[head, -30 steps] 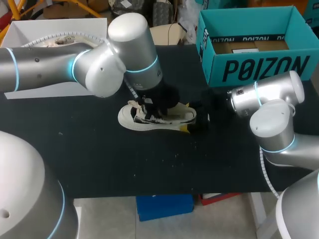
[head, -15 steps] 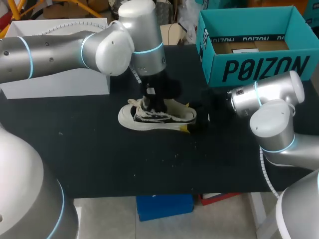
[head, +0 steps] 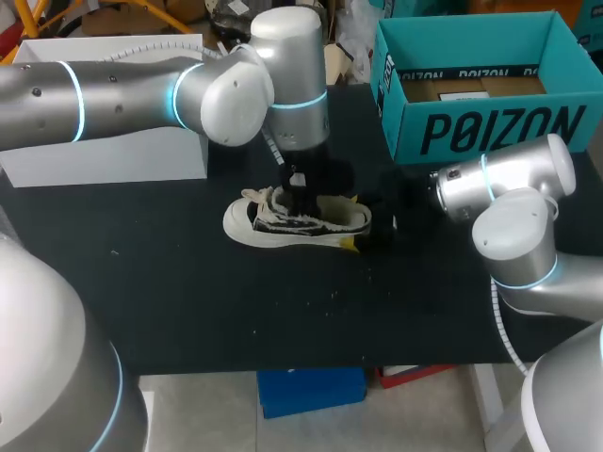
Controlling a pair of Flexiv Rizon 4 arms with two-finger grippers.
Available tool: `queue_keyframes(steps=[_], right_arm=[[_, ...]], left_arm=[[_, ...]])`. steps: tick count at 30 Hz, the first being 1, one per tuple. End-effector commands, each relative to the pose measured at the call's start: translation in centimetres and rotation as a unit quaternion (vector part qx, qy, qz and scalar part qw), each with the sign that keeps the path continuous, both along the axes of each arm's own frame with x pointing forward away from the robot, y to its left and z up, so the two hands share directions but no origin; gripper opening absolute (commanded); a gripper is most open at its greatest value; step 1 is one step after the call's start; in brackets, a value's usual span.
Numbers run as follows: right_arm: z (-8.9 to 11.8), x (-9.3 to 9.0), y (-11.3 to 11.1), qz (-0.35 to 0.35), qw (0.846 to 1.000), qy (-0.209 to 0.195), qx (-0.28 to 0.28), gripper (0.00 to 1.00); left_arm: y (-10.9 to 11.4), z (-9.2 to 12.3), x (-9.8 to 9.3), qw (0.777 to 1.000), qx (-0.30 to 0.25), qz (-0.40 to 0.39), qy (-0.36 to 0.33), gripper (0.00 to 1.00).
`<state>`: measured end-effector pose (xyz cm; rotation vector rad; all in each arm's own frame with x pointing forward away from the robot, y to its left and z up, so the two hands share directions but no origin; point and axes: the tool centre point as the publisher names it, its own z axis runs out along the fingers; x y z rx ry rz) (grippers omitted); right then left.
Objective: Take the shoe out of the shoebox, open the shoe tongue, remove and reinsert the insole, then place the shoe into the shoebox
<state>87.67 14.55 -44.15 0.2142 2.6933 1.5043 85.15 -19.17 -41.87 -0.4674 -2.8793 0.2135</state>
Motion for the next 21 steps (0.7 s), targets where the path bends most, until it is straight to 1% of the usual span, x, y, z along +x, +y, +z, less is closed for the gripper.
queue_keyframes(steps=[1,5,7,9,10,11,12,14,15,16,19,21], right_arm=[[0.00,0.02,-0.03,0.000,1.000,0.001,-0.001,0.00],[0.00,0.02,-0.03,0.000,1.000,0.001,-0.001,0.00],[0.00,0.02,-0.03,0.000,1.000,0.001,-0.001,0.00],[0.00,0.02,-0.03,0.000,1.000,0.001,-0.001,0.00],[0.00,0.02,-0.03,0.000,1.000,0.001,-0.001,0.00],[0.00,0.02,-0.03,0.000,1.000,0.001,-0.001,0.00],[0.00,0.02,-0.03,0.000,1.000,0.001,-0.001,0.00],[0.00,0.02,-0.03,0.000,1.000,0.001,-0.001,0.00],[0.00,0.02,-0.03,0.000,1.000,0.001,-0.001,0.00],[0.00,0.02,-0.03,0.000,1.000,0.001,-0.001,0.00],[0.00,0.02,-0.03,0.000,1.000,0.001,-0.001,0.00],[0.00,0.02,-0.03,0.000,1.000,0.001,-0.001,0.00]], left_arm=[[0.91,-1.04,-0.91,0.999,-0.010,0.019,-0.027,0.00],[1.02,-1.19,-0.92,0.998,-0.013,0.031,-0.056,0.00],[0.94,-1.43,-0.90,0.998,-0.015,0.027,-0.052,0.00],[0.84,-1.56,-0.85,0.998,-0.027,0.027,-0.048,0.00],[0.80,-1.60,-0.80,0.998,-0.031,0.025,-0.045,0.13],[0.75,-1.61,-0.74,0.998,-0.032,0.025,-0.045,0.46],[0.71,-1.59,-0.68,0.998,-0.034,0.023,-0.044,0.55],[0.67,-1.57,-0.54,0.998,-0.035,0.022,-0.043,0.57],[0.68,-1.55,-0.47,0.998,-0.036,0.022,-0.043,0.55],[0.71,-1.57,-0.40,0.998,-0.035,0.022,-0.044,0.50],[0.73,-1.83,-0.18,0.998,-0.022,0.020,-0.056,0.44],[0.73,-1.94,-0.10,0.996,-0.006,0.024,-0.082,0.38]])
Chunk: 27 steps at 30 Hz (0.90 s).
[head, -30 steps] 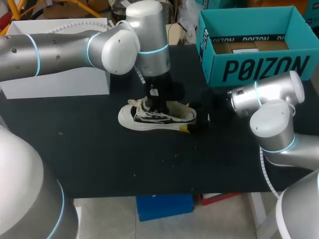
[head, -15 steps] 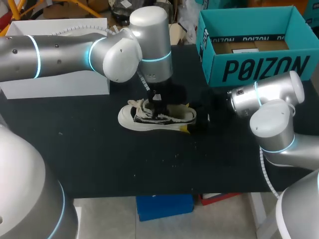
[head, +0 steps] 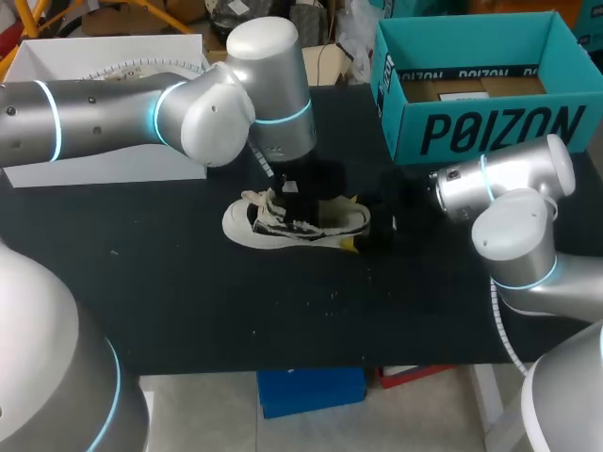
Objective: Take the shoe out of the shoebox, open the shoe tongue, remove and reinsert the insole, then place the shoe into the shoebox
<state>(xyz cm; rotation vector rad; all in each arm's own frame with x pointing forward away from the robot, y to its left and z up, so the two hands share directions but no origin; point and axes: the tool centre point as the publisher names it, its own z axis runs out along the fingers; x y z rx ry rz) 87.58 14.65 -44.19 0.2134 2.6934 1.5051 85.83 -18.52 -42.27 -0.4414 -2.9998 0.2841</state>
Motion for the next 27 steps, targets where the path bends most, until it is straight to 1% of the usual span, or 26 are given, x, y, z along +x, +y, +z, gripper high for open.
queue_keyframes(steps=[1,3,7,9,10,11,12,15,20,24,27], right_arm=[[0.0,0.1,-0.1,-0.001,1.000,0.001,-0.001,0.00],[0.0,0.1,-0.1,-0.001,1.000,0.001,-0.001,0.00],[0.0,0.1,-0.1,-0.001,1.000,0.001,-0.001,0.00],[0.0,0.1,-0.1,-0.001,1.000,0.001,-0.001,0.00],[0.0,0.1,-0.1,-0.001,1.000,0.001,-0.001,0.00],[0.0,0.1,-0.1,-0.001,1.000,0.001,-0.001,0.00],[0.0,0.1,-0.1,-0.001,1.000,0.001,-0.001,0.00],[0.0,0.1,-0.1,-0.001,1.000,0.001,-0.001,0.00],[0.0,0.1,-0.1,-0.001,1.000,0.001,-0.001,0.00],[0.0,0.1,-0.1,-0.001,1.000,0.001,-0.001,0.00],[0.0,0.1,-0.1,-0.001,1.000,0.001,-0.001,0.00]], left_arm=[[0.1,-1.6,-0.7,0.999,0.030,0.008,-0.040,0.35],[0.1,-1.8,-0.7,0.997,0.033,0.018,-0.071,0.31],[0.2,-2.1,-0.8,0.990,0.047,0.033,-0.126,0.33],[0.2,-2.5,-0.8,0.987,0.050,0.043,-0.145,0.37],[0.3,-2.7,-0.7,0.985,0.055,0.045,-0.155,0.36],[0.3,-2.9,-0.7,0.984,0.055,0.047,-0.160,0.32],[0.4,-3.0,-0.6,0.984,0.054,0.052,-0.163,0.31],[0.7,-3.5,-0.3,0.982,0.058,0.053,-0.173,0.31],[1.3,-3.8,0.5,0.977,0.063,0.056,-0.194,0.29],[2.0,-3.6,1.4,0.972,0.062,0.069,-0.216,0.25],[2.4,-3.3,2.2,0.968,0.057,0.081,-0.232,0.24]])
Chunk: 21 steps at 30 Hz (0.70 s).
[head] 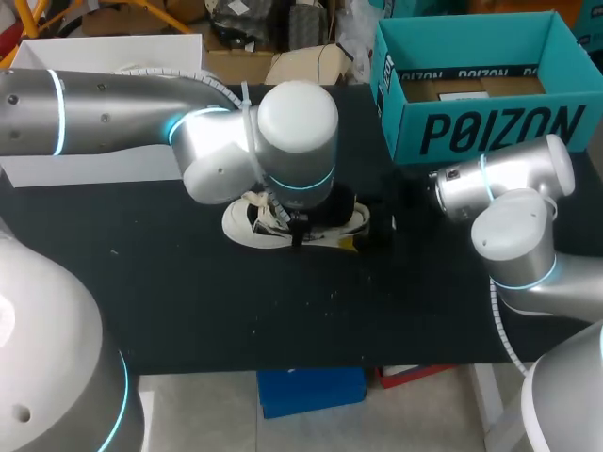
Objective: Take the shoe out of the shoebox, open the shoe tongue, remove and reinsert the insole, then place the shoe into the shoebox
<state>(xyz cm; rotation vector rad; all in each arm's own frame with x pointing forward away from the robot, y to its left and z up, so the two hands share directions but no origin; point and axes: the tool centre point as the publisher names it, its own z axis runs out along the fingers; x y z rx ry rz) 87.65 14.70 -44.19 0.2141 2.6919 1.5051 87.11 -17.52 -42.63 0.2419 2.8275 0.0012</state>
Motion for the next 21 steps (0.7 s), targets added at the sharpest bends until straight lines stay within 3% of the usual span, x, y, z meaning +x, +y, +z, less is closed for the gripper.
queue_keyframes(steps=[1,14,16,17,21], right_arm=[[0.0,0.0,-0.2,0.000,1.000,0.001,-0.001,0.00],[0.0,0.0,-0.2,0.000,1.000,0.001,-0.001,0.00],[0.0,0.0,-0.2,0.000,1.000,0.001,-0.001,0.00],[0.0,0.0,-0.2,0.000,1.000,0.001,-0.001,0.00],[0.0,0.0,-0.2,0.000,1.000,0.001,-0.001,0.00]], left_arm=[[1.4,-2.8,1.1,0.999,-0.007,0.005,-0.035,0.25],[1.0,-2.6,3.4,0.998,-0.028,-0.001,-0.065,0.23],[0.8,-2.8,3.4,0.998,-0.029,-0.007,-0.059,0.12],[0.6,-2.9,3.4,0.998,-0.029,-0.013,-0.052,0.00],[0.1,-2.8,3.1,0.999,-0.037,-0.028,-0.024,0.00]])
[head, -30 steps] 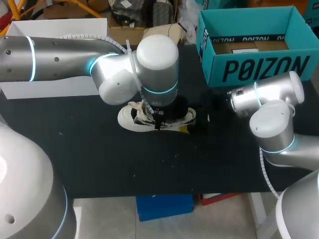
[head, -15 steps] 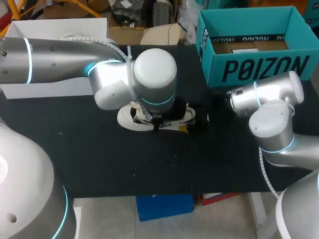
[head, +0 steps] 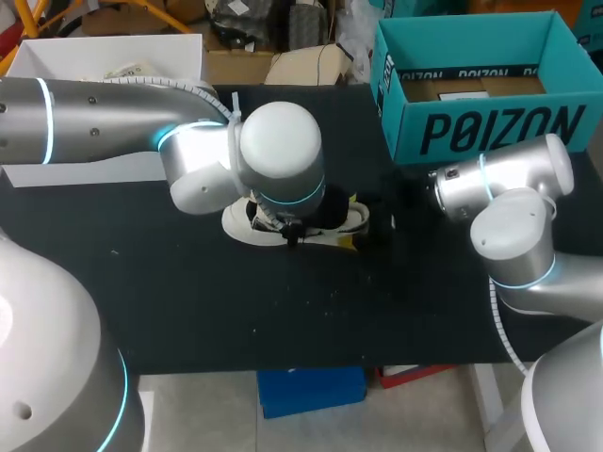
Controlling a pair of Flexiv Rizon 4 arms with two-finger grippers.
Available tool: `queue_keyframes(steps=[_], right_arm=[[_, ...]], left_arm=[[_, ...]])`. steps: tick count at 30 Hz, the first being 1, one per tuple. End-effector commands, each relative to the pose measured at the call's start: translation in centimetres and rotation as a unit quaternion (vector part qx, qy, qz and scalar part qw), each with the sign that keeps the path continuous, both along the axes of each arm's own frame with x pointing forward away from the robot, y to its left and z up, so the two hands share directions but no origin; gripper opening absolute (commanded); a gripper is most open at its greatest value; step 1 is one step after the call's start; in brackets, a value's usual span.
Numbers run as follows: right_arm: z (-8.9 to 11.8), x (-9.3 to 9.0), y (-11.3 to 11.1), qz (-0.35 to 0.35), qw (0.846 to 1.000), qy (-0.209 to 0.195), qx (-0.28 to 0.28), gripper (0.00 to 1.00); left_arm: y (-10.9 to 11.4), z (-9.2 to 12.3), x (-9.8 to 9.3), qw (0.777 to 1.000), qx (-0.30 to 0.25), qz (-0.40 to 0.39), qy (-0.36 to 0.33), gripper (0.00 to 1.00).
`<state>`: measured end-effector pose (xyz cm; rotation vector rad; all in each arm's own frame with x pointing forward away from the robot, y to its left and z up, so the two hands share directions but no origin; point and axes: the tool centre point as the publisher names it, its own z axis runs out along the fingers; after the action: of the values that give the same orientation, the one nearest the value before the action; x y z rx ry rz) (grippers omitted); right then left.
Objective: Take the shoe out of the shoebox, open the shoe tongue, remove and reinsert the insole, then place the shoe into the shoebox
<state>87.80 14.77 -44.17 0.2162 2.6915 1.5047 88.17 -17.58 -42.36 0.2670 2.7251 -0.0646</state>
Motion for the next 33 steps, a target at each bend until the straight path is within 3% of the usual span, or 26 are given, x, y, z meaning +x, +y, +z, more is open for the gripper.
queue_keyframes(steps=[1,7,15,23,33], right_arm=[[0.0,-0.1,-0.3,0.000,1.000,0.001,-0.001,0.00],[0.0,-0.1,-0.3,0.000,1.000,0.001,-0.001,0.00],[0.0,-0.1,-0.3,0.000,1.000,0.001,-0.001,0.00],[0.0,-0.1,-0.3,0.000,1.000,0.001,-0.001,0.00],[0.0,-0.1,-0.3,0.000,1.000,0.001,-0.001,0.00]], left_arm=[[0.0,-2.8,1.9,0.999,-0.010,-0.019,0.029,0.00],[-0.9,-1.1,0.8,0.997,-0.012,-0.052,0.060,0.00],[-0.6,1.2,-0.7,0.995,-0.023,-0.051,0.080,0.00],[0.3,3.7,-1.1,0.995,-0.047,-0.039,0.084,0.00],[-0.6,3.9,-1.4,0.987,-0.099,-0.073,0.107,0.00]])
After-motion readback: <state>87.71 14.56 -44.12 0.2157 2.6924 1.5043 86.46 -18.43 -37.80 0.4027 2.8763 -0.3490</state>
